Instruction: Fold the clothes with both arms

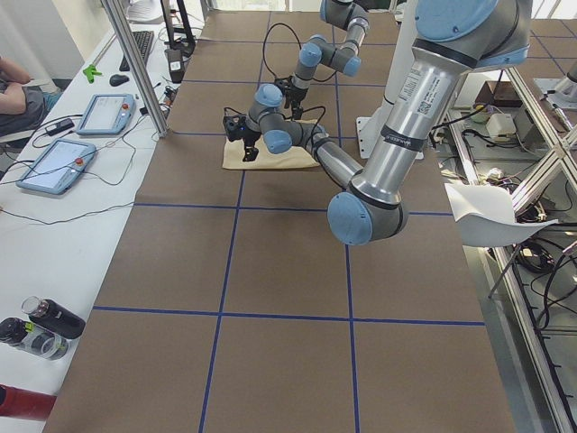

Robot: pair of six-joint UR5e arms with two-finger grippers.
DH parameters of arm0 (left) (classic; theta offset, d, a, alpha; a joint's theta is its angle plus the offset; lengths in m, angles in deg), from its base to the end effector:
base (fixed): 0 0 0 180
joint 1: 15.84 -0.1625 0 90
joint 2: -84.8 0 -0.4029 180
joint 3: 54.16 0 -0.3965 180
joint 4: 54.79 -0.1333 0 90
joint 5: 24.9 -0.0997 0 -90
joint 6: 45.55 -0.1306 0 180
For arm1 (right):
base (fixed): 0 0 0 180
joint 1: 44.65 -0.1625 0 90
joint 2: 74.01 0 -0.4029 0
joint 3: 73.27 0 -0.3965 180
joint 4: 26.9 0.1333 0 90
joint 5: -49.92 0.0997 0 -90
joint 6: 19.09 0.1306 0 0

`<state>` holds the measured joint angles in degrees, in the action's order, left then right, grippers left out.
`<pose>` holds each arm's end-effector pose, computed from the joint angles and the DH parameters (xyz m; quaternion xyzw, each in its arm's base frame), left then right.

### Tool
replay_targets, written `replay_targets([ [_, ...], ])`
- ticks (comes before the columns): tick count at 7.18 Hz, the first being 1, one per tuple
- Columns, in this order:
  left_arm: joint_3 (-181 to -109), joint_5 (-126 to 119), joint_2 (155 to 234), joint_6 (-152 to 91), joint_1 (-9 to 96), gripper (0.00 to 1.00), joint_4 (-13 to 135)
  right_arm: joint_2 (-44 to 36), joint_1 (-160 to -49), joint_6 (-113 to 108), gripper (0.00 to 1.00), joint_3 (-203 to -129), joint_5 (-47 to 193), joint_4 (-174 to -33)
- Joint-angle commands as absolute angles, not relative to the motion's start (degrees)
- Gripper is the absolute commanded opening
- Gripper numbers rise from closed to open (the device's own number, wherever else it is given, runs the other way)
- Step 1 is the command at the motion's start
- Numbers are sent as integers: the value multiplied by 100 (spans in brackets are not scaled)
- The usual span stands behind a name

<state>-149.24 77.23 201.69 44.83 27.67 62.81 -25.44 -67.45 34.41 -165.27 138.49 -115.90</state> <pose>0.4197 -0.5444 0.2906 0.0963 0.4931 -0.2738 0.8201 -0.6082 -0.4038 0.2154 0.1971 -0.3228 -0.1057 0.9197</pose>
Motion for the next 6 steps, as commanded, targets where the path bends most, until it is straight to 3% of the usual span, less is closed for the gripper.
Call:
replay_targets([
  [1, -14900, 7722, 20169, 4480, 2767, 100, 6290, -2873, -6768, 3400, 74, -15932, 13746, -11303],
  [2, -14891, 7722, 20169, 4480, 2767, 100, 6290, -2874, -6794, 3339, 62, -15914, 13746, -11303],
  [3, -14874, 7722, 20169, 4489, 2767, 100, 6290, -2900, -6794, 3338, 57, -15801, 13694, -11294],
  [6, -14865, 7722, 20169, 4480, 2767, 100, 6299, -3032, -6803, 3330, 57, -15633, 13658, -11294],
])
